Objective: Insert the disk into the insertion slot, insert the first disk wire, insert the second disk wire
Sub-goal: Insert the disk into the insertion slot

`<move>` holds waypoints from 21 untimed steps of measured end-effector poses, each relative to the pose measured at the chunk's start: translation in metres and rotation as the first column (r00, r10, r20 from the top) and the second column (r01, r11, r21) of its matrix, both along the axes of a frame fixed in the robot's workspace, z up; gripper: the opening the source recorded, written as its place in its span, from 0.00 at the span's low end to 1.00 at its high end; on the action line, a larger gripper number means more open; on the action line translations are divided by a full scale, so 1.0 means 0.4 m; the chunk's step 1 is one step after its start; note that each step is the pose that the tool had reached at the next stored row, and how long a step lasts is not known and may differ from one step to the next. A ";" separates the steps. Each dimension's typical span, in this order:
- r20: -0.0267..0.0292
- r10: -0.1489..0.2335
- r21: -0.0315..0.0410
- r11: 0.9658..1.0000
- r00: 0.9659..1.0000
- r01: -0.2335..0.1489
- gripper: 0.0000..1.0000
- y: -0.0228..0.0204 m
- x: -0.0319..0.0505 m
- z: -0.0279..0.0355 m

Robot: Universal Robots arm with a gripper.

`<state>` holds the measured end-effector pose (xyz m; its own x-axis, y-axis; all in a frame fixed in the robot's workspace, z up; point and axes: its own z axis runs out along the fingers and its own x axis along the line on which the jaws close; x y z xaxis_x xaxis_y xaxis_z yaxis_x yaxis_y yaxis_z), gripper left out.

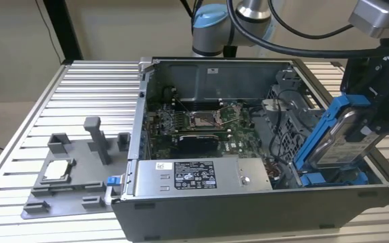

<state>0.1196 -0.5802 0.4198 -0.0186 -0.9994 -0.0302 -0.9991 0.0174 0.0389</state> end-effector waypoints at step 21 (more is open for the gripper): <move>0.000 0.000 0.000 1.000 1.000 0.000 0.00 0.000 0.002 -0.055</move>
<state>0.1202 -0.5801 0.3978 -0.0186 -0.9994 -0.0302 -0.9991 0.0174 0.0390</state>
